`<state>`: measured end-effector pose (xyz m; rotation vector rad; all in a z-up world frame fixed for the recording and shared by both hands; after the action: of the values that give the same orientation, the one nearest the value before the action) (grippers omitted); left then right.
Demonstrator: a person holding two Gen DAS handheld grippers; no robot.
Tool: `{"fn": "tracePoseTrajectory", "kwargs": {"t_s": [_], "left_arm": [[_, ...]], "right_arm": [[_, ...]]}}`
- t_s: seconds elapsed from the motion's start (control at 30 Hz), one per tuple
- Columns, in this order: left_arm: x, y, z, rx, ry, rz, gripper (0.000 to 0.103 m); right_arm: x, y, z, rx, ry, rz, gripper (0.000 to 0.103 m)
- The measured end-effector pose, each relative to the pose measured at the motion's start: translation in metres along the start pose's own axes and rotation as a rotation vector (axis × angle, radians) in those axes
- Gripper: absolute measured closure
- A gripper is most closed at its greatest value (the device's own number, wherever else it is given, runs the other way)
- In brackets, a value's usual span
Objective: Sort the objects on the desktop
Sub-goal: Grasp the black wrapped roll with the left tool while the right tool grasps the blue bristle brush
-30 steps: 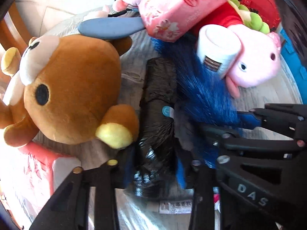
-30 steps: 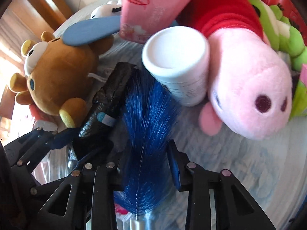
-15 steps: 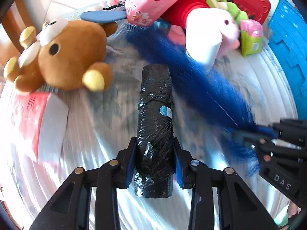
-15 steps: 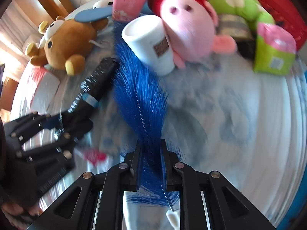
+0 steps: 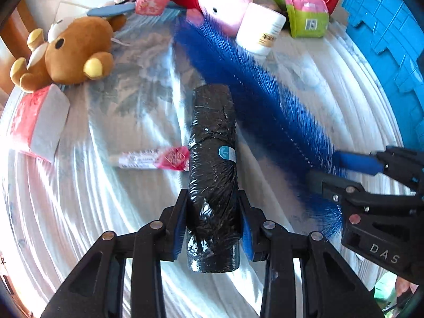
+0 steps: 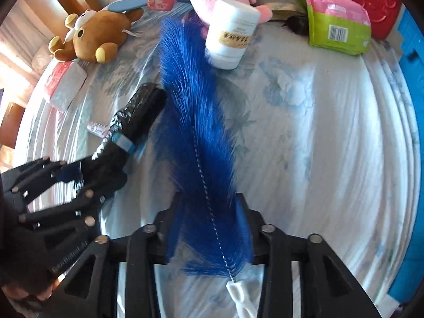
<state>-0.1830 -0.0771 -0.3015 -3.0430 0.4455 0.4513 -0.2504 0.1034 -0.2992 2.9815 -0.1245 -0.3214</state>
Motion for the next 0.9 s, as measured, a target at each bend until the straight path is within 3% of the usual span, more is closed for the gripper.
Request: {"fn": "tracePoseTrajectory", "kwargs": {"t_s": [0.07, 0.13, 0.2, 0.27, 0.67, 0.73, 0.83, 0.9], "left_arm": [[0.002, -0.001, 0.002, 0.011, 0.016, -0.016, 0.068], [0.002, -0.001, 0.006, 0.021, 0.024, -0.018, 0.068], [0.001, 0.001, 0.006, 0.005, 0.004, -0.015, 0.067], [0.0, 0.002, 0.005, 0.001, -0.014, -0.011, 0.065], [-0.002, 0.003, 0.001, -0.022, -0.014, -0.002, 0.065], [-0.006, 0.006, -0.003, -0.021, -0.01, -0.032, 0.065], [-0.016, 0.012, -0.012, -0.029, -0.05, -0.04, 0.065], [-0.02, 0.016, -0.008, -0.017, -0.033, -0.044, 0.065]], "right_arm": [[-0.004, 0.0, 0.003, 0.016, -0.006, -0.001, 0.051], [-0.006, -0.005, 0.01, 0.024, -0.002, 0.017, 0.028], [-0.007, -0.012, 0.019, 0.039, 0.008, 0.047, 0.019], [-0.008, -0.021, 0.025, 0.038, 0.002, 0.079, 0.001], [-0.006, -0.025, 0.02, 0.039, -0.078, 0.079, 0.0], [-0.01, -0.024, 0.019, 0.065, -0.046, 0.077, 0.004], [-0.019, -0.019, 0.002, 0.055, -0.112, 0.08, 0.008], [-0.029, -0.018, -0.002, 0.04, -0.121, 0.082, 0.008]]}}
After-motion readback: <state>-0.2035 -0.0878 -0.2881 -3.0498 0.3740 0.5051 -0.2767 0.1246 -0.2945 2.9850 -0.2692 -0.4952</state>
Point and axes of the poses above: each gripper's, at about its wrist camera, not at the fingertips, and z roughly the way its jaws point, y to its left, x to its underside, the point moved 2 cm from there along z, roughly the way its jaws point, and after that the axes turned 15 degrees about z, right-handed, at the moved point
